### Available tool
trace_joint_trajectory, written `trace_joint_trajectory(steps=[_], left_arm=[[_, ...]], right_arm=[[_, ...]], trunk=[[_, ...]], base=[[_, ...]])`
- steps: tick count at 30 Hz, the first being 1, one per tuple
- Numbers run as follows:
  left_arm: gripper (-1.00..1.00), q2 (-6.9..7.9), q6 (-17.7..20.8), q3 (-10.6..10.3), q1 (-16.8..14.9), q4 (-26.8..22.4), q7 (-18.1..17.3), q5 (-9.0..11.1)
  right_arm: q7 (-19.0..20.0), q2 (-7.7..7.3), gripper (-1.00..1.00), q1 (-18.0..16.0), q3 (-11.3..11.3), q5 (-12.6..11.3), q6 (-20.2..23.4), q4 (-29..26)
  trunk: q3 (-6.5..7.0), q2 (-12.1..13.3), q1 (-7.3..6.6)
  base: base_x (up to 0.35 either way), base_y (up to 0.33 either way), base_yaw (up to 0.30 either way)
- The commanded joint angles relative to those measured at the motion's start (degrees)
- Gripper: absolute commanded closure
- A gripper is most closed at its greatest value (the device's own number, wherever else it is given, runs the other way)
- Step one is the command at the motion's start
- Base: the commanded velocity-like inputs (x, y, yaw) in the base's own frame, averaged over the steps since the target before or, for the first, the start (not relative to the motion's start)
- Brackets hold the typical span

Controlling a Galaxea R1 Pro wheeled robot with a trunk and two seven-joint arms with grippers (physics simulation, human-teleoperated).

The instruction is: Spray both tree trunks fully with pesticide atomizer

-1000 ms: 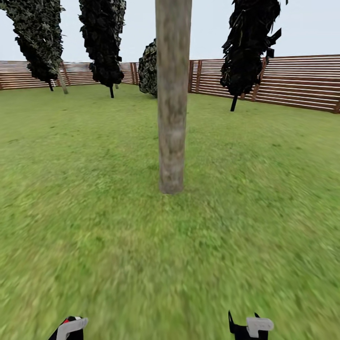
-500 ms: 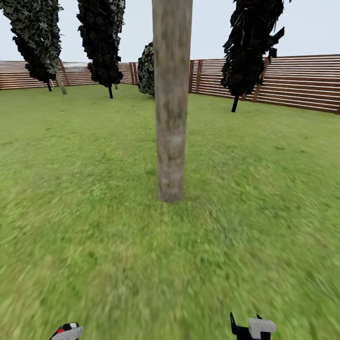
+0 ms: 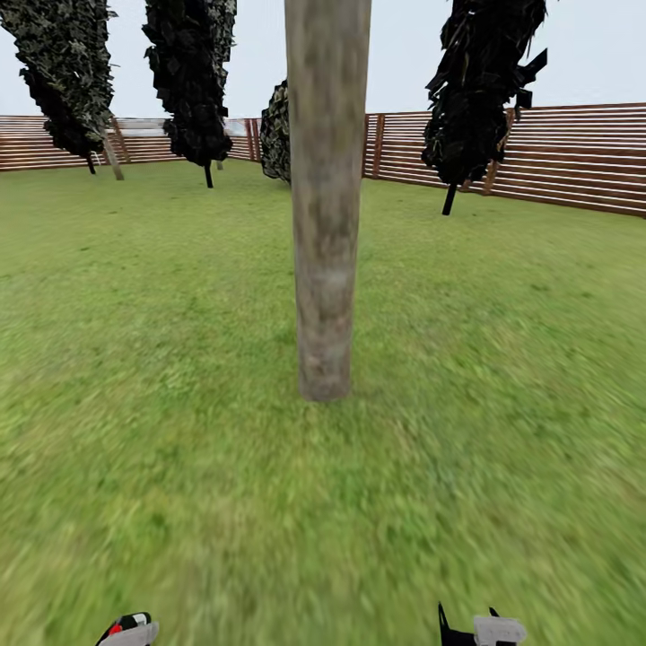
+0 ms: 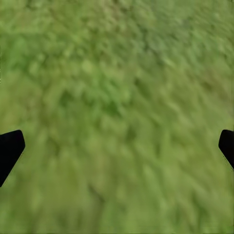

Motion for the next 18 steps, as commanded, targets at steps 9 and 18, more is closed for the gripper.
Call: trace_joint_trajectory(steps=[9, 18], left_arm=[[1.00, 0.01, -0.19, -0.02, -0.02, -0.11, -0.28, 0.42], [1.00, 0.33, -0.17, 0.06, -0.02, -0.12, -0.46, 0.42]], right_arm=[[-0.20, 0.34, -1.00, -0.03, 0.06, 0.14, 0.04, -0.12], [-0.22, 0.21, -1.00, -0.03, 0.04, 0.14, 0.02, -0.23]], trunk=[[-0.04, -0.01, 0.03], [0.06, -0.01, 0.03]], base=[[0.282, -0.137, 0.000], [0.258, -0.170, -0.065]])
